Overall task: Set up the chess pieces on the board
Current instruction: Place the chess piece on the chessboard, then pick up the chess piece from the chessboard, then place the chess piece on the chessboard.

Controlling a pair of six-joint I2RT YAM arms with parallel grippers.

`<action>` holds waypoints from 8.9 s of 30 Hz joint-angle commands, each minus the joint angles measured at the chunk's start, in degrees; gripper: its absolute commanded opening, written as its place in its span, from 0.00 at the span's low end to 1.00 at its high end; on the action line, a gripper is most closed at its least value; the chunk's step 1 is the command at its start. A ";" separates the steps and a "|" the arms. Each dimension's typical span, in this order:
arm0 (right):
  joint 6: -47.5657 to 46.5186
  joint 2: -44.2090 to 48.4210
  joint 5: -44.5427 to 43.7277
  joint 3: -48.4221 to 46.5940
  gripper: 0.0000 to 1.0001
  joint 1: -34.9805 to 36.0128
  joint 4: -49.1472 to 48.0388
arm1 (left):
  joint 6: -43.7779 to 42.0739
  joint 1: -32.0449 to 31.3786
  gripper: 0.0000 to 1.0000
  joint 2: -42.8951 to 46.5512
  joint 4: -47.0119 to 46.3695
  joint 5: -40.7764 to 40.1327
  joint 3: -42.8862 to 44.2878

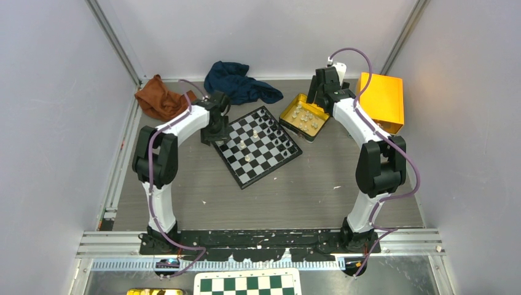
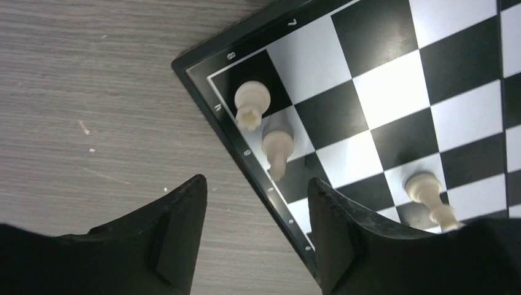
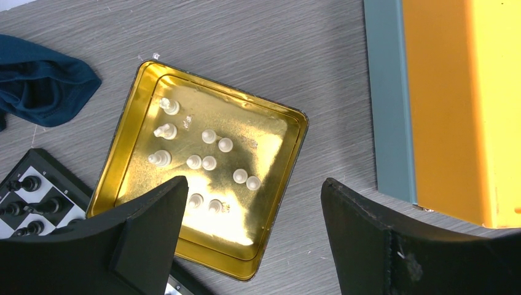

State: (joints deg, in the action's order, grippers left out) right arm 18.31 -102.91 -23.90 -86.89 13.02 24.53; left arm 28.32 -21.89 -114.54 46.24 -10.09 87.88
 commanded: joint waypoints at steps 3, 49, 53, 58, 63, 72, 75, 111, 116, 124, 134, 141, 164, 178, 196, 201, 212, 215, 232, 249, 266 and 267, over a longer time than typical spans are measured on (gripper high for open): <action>-0.33 1.38 -0.36 -2.09 0.85 0.20 -0.98 | -0.18 -1.71 0.73 10.58 -1.24 -3.19 -2.51; -0.03 3.94 -0.88 2.33 0.86 -1.06 -2.90 | -9.42 -12.62 0.54 -0.93 -5.99 -1.25 6.87; 0.04 3.90 -0.95 2.52 0.86 -1.10 -2.91 | -9.42 -12.56 0.53 -1.43 -6.00 -0.98 6.96; 0.14 4.01 -0.96 2.86 0.86 -1.12 -3.00 | -9.51 -12.57 0.51 -1.75 -6.11 -0.79 7.12; 0.19 4.15 -1.05 3.19 0.86 -1.18 -3.03 | -9.59 -12.60 0.48 -2.01 -6.07 -0.64 7.31; 0.23 4.39 -1.20 3.57 0.86 -1.18 -3.08 | -9.62 -12.58 0.40 -2.30 -6.07 -0.37 7.32; 0.28 4.39 -1.15 3.59 0.86 -1.18 -3.08 | -9.59 -12.57 0.38 -2.36 -6.04 -0.37 7.31; 0.17 4.11 -0.96 3.14 0.86 -1.17 -3.03 | -9.77 -12.58 0.19 -2.64 -5.73 0.16 7.40; 0.10 4.08 -0.88 2.91 0.86 -1.18 -2.87 | -9.77 -12.57 0.18 -2.51 -5.64 -0.02 7.40; 0.15 4.28 -0.49 2.74 0.86 -1.18 -2.67 | -9.77 -12.58 0.16 -1.91 -5.39 -0.36 6.90; 0.19 4.48 -0.44 2.60 0.86 -1.17 -2.31 | -9.77 -12.64 0.15 -0.69 -5.36 -0.87 6.00; 0.21 5.06 -0.35 3.18 0.86 -1.21 -2.28 | -9.69 -12.61 0.14 0.55 -5.03 -1.53 4.76; 0.94 5.88 0.27 4.53 0.86 -1.00 -1.97 | -9.30 -12.56 0.12 8.01 -5.47 -4.30 -3.71; 1.12 5.85 -0.01 4.36 0.86 -0.08 -1.69 | -8.77 -12.09 0.11 10.38 -7.29 -5.57 -8.37; 1.00 5.46 -0.36 3.79 0.86 0.34 -1.42 | -8.72 -10.90 0.10 10.73 -7.77 -5.47 -8.90; 1.00 5.29 -0.35 3.56 0.86 0.38 -1.30 | -8.80 -10.70 0.10 10.65 -7.78 -5.39 -9.07; 0.62 5.10 -0.58 3.05 0.86 0.43 -0.99 | -8.81 -10.45 0.10 10.39 -8.12 -5.03 -8.95; 0.56 5.04 -0.66 2.96 0.86 0.41 -0.91 | -8.80 -10.30 0.10 10.23 -8.21 -4.79 -8.85; 0.39 4.43 -0.74 2.43 0.86 0.43 -0.72 | -8.83 -10.10 0.10 9.73 -8.61 -4.24 -8.81; 0.56 4.12 -0.70 2.67 0.86 0.43 -0.72 | -8.82 -9.93 0.16 9.18 -8.52 -4.06 -9.02; 0.57 4.29 -0.86 2.91 0.86 0.38 -0.46 | -8.30 -9.93 0.24 9.03 -8.78 -3.63 -9.61; 0.57 4.28 -0.83 2.95 0.86 0.43 -0.45 | -8.28 -9.93 0.24 8.99 -8.77 -3.62 -9.61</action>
State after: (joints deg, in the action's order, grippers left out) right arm 18.76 -100.12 -23.49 -82.08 13.06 24.97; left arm 19.31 -32.12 -106.67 39.31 -14.02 78.48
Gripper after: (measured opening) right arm 0.857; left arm 0.241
